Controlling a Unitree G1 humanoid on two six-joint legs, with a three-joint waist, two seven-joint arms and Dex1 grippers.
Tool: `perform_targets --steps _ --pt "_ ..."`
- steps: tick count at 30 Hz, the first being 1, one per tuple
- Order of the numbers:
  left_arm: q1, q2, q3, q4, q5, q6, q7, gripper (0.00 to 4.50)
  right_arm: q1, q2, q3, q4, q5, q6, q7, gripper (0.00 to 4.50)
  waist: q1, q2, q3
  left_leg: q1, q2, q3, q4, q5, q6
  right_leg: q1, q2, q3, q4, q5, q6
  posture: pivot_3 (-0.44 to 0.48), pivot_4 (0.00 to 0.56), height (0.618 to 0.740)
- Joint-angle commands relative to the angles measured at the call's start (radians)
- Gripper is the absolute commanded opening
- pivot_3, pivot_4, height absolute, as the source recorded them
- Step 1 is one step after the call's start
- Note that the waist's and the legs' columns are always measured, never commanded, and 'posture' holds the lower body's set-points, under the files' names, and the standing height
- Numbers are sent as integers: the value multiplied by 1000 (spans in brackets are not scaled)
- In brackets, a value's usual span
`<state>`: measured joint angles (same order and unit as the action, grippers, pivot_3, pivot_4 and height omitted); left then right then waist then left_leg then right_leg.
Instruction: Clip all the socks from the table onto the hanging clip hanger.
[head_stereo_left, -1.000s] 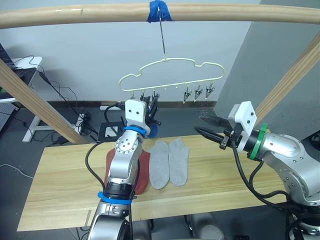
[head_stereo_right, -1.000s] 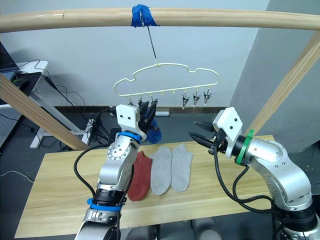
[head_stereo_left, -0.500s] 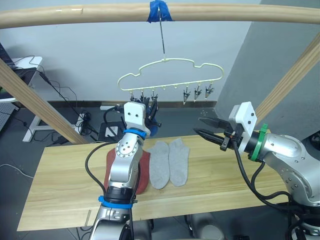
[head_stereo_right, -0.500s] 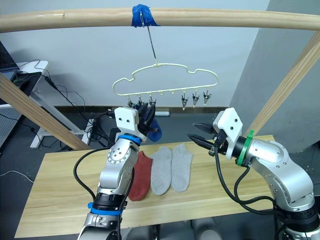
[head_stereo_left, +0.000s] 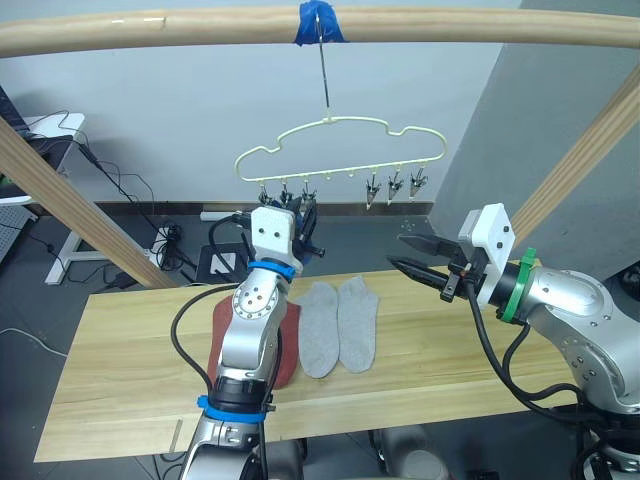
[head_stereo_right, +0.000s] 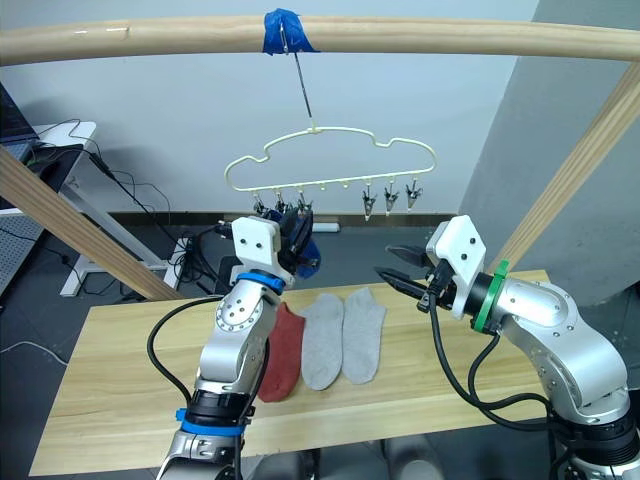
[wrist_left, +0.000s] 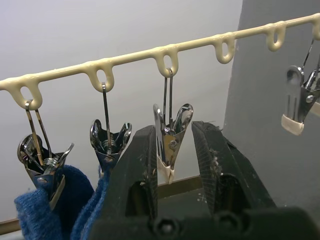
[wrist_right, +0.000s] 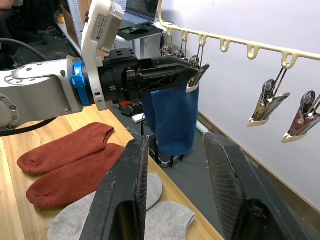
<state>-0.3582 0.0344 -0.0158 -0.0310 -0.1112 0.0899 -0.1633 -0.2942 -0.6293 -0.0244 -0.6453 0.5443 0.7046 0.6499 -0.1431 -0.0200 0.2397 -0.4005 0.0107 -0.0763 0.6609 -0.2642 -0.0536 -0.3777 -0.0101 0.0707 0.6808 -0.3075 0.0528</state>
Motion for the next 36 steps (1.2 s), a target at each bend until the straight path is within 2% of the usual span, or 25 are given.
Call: perform_targets --steps 1,36 --pt "0 -7 -10 -41 5 0 9 1232 2 -7 -28 -45 26 -13 0 1785 0 0 0 0 0 0 0 0 0 0 0 0 0 0 0 -270 220 740" --pt "-94 -7 -3 35 45 24 65 1232 4 -29 -27 -47 81 13 5 1785 0 0 0 0 0 1 0 0 0 0 0 0 0 0 0 -273 213 740"
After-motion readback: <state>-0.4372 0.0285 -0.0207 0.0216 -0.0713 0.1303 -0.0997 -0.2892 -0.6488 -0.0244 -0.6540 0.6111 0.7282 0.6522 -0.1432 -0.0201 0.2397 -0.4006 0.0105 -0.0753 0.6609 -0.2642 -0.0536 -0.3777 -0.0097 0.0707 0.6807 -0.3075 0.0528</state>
